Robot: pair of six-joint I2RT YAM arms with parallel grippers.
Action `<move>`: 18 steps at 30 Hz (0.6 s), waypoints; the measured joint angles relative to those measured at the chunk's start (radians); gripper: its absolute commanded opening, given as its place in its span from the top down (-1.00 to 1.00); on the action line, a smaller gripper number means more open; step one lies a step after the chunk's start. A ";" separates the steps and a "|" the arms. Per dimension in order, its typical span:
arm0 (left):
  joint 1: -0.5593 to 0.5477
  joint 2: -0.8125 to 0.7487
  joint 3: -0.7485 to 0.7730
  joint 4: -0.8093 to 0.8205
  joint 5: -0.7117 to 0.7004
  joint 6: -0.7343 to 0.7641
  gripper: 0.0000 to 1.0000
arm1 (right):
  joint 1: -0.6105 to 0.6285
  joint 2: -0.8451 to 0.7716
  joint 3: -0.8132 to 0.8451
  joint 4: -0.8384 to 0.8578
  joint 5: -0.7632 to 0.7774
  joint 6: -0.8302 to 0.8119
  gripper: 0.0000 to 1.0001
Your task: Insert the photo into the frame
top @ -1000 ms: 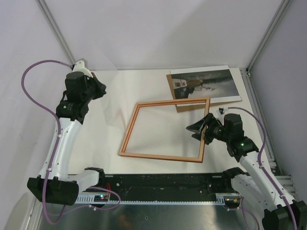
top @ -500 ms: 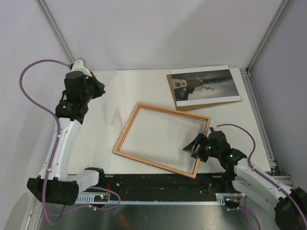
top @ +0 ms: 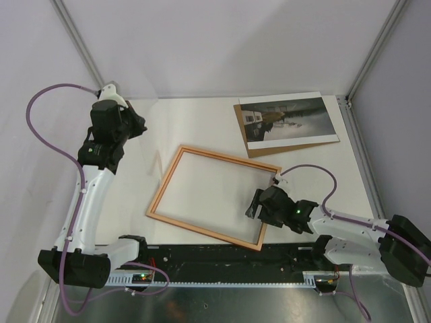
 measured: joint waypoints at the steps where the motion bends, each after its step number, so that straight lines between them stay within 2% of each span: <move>1: 0.000 0.000 0.000 0.000 -0.005 0.000 1.00 | 0.004 0.010 0.012 -0.016 0.016 -0.002 -0.78; 8: 0.000 0.002 0.011 -0.008 -0.015 -0.001 1.00 | 0.045 0.012 0.066 -0.202 0.095 -0.025 -0.82; 13: 0.000 0.002 0.022 -0.013 -0.021 -0.003 1.00 | 0.050 -0.082 0.135 -0.351 0.159 -0.076 -0.78; 16: 0.000 0.002 0.022 -0.014 -0.023 -0.006 1.00 | -0.001 -0.116 0.207 -0.314 0.174 -0.196 -0.76; 18: 0.000 0.002 0.022 -0.014 -0.022 -0.011 1.00 | -0.088 -0.092 0.249 -0.219 0.157 -0.311 -0.76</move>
